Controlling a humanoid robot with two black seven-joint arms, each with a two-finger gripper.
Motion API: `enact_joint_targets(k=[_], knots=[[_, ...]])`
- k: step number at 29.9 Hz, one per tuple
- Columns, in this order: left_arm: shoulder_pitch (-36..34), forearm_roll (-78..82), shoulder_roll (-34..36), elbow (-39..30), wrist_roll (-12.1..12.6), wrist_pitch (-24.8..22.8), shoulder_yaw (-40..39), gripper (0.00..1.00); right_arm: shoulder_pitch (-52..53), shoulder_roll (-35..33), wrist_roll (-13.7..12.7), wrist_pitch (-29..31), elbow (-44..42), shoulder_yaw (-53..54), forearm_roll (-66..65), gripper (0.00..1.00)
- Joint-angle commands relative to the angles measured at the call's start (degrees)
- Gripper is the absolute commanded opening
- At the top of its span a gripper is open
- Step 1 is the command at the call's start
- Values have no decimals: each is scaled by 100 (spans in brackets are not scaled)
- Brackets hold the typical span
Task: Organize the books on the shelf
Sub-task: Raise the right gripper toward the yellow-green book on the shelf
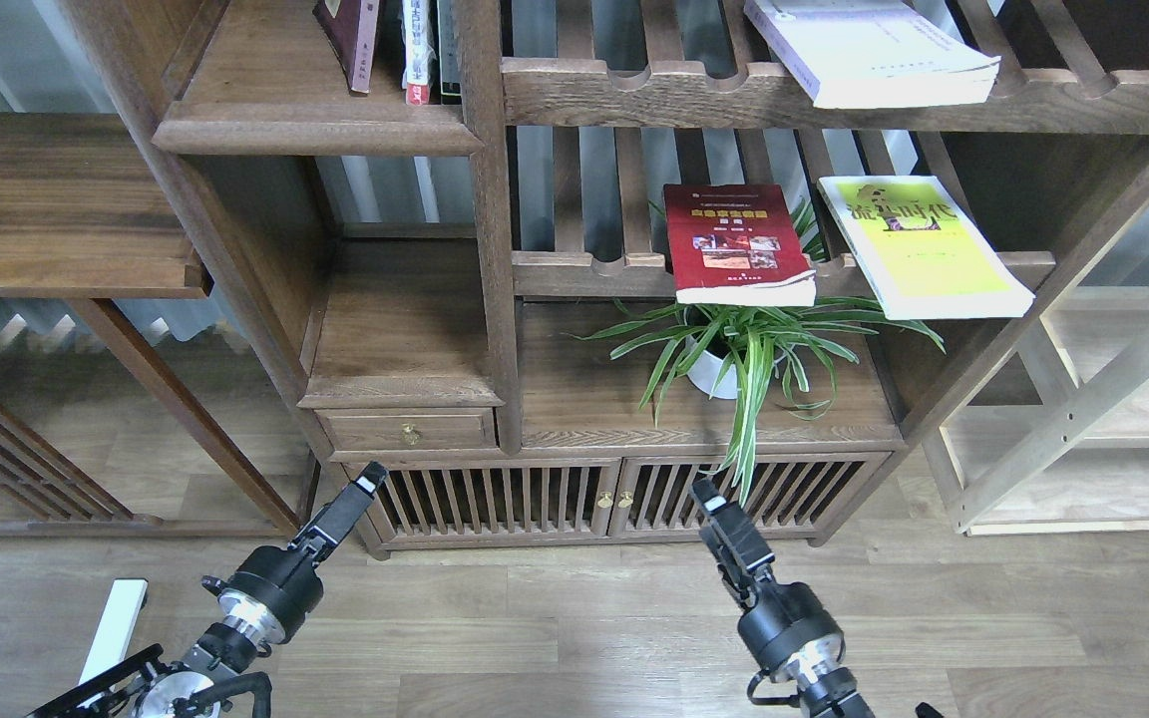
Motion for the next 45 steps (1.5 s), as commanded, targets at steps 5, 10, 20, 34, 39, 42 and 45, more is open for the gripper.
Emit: enact_joint_targets(k=[5, 10, 20, 34, 39, 42, 45], knots=[[47, -271, 1, 0, -9, 0, -257, 99, 7, 5, -1, 39, -18, 542, 36, 100], [47, -457, 10, 0, 0, 0, -274, 99, 68, 14, -1, 39, -9, 823, 124, 100], [82, -466, 19, 0, 0, 0, -283, 99, 112, -12, -1, 153, -18, 1210, 159, 100], [82, -799, 45, -18, 0, 0, -476, 99, 595, -21, -1, 109, -237, 1492, 159, 100], [117, -861, 63, -62, 0, 0, -485, 99, 850, -12, -1, 100, -519, 1562, 168, 100], [178, -861, 107, -62, 0, 0, -494, 100, 1000, -21, -1, 100, -694, 1571, 168, 100], [187, -861, 142, -62, 0, 0, -494, 99, 1035, -30, -1, 100, -747, 1641, 168, 100]])
